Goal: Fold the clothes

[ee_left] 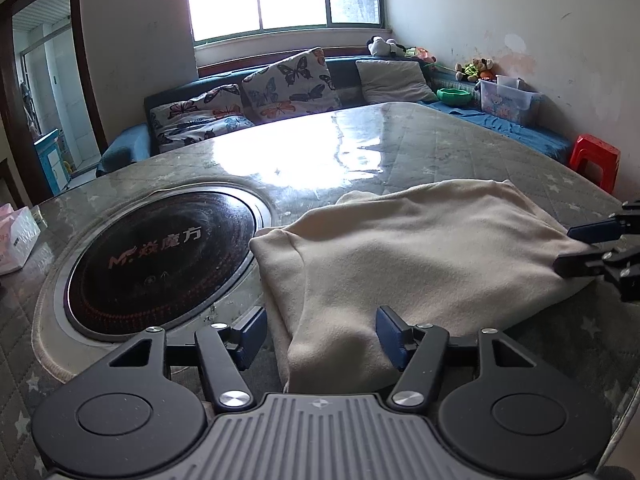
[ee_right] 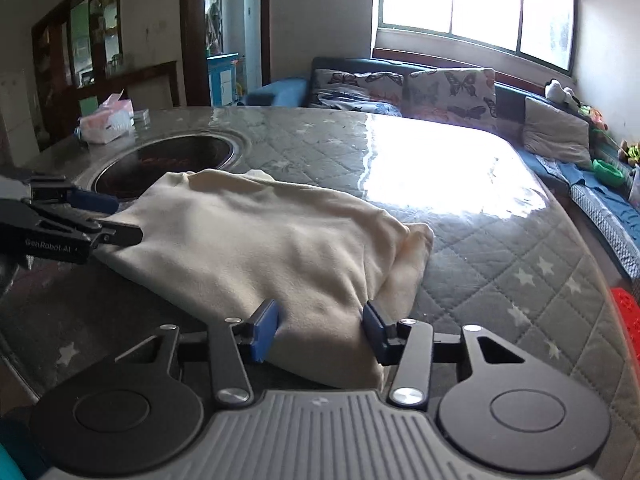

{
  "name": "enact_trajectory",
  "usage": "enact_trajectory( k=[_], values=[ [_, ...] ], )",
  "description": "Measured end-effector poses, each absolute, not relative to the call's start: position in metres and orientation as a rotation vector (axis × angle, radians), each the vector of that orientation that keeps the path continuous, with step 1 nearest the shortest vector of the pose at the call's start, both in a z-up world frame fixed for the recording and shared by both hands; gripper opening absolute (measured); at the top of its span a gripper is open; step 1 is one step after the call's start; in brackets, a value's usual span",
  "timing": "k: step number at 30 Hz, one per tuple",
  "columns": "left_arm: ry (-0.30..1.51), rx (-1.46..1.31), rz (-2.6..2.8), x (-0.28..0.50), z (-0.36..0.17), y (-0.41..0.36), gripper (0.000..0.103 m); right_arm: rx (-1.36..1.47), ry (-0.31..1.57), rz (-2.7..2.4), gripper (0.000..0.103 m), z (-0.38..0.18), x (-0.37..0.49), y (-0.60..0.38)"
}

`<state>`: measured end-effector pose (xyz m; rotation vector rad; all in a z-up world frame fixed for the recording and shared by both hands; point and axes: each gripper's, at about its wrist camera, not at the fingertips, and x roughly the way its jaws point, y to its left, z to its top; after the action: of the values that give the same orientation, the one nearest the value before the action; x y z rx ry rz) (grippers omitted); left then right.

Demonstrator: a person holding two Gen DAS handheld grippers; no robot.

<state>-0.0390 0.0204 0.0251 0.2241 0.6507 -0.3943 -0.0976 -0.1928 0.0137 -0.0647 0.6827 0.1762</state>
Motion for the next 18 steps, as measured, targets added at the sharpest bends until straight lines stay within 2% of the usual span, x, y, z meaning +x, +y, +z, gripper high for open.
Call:
enact_trajectory(
  k=[9,16,18],
  values=[
    [0.656,0.196,-0.394,-0.041,0.029,0.025,0.066,-0.028,0.73,0.125,0.043,0.008,-0.102,-0.212],
    [0.657,0.153,-0.364,-0.04,0.034,0.038,0.066,-0.094,0.68,0.205,0.042,0.031,-0.1,-0.198],
    [0.665,0.137,-0.355,-0.04,0.032,0.043,0.066,-0.096,0.69,0.241,0.039,0.03,-0.095,-0.19]
  ],
)
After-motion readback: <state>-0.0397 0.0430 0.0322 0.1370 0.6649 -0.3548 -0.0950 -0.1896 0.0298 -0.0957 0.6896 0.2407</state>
